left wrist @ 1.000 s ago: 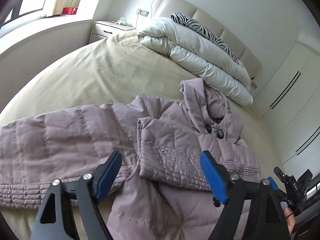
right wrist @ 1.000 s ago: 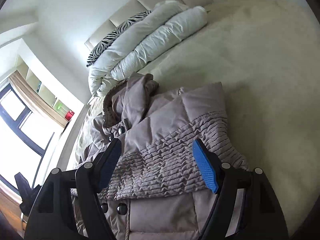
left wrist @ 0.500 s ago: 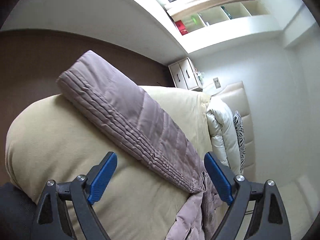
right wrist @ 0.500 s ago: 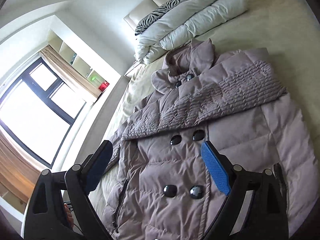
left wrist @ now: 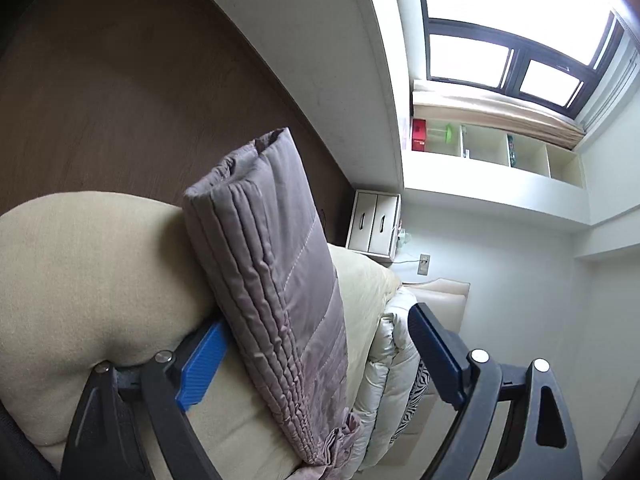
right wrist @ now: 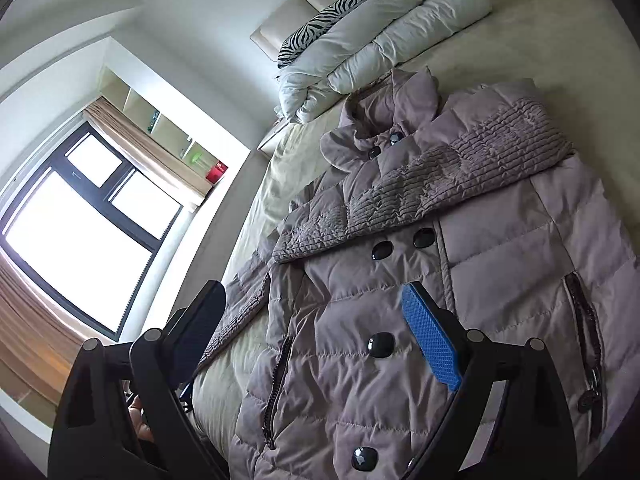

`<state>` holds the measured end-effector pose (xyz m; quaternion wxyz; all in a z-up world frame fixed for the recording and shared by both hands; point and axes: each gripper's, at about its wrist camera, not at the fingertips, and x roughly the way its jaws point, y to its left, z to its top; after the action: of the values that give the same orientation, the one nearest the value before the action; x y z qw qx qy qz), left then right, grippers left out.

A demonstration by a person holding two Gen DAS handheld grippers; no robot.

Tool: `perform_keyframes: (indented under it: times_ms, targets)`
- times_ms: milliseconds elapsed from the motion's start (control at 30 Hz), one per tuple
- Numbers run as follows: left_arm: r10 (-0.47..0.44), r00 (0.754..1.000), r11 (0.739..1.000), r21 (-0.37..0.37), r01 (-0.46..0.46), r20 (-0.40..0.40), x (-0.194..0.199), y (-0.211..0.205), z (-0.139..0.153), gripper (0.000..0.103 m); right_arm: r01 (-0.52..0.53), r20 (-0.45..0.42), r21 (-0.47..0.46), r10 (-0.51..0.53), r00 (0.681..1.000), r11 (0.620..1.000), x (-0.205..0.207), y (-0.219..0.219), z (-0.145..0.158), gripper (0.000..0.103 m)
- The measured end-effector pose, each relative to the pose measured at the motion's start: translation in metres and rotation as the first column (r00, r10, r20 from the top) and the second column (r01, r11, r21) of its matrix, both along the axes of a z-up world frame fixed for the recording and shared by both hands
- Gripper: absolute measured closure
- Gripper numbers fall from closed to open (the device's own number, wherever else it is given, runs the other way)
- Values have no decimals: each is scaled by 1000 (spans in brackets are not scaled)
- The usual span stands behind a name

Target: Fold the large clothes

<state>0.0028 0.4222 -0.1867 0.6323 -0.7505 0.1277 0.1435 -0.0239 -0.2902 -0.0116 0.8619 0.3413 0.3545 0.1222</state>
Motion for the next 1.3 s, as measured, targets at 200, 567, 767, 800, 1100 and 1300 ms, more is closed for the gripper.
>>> perform_keyframes:
  times_ms: [200, 567, 767, 800, 1100, 1300]
  targets:
    - [-16, 995, 1000, 2, 17, -98, 19, 8, -9, 84, -15, -10, -3, 15, 1000, 1000, -5, 1, -5, 12]
    - [-253, 963, 849, 456, 266, -92, 60, -52, 106, 92, 17, -21, 37, -16, 1000, 999, -14, -23, -26, 13]
    - [-574, 783, 348, 795, 497, -239, 116, -233, 186, 94, 73, -26, 89, -71, 997, 993, -19, -51, -40, 13]
    - [-608, 744, 258, 817, 516, -277, 120, -268, 187, 95, 82, -31, 99, -79, 996, 992, -20, -57, -43, 13]
    - [-648, 500, -270, 787, 554, -575, 111, -461, 114, 102, 70, -135, 199, -43, 990, 978, -5, -92, -83, 13]
    - [-634, 513, -257, 783, 566, -579, 103, -463, 106, 102, -8, -208, 364, 89, 974, 931, 45, -69, -115, 12]
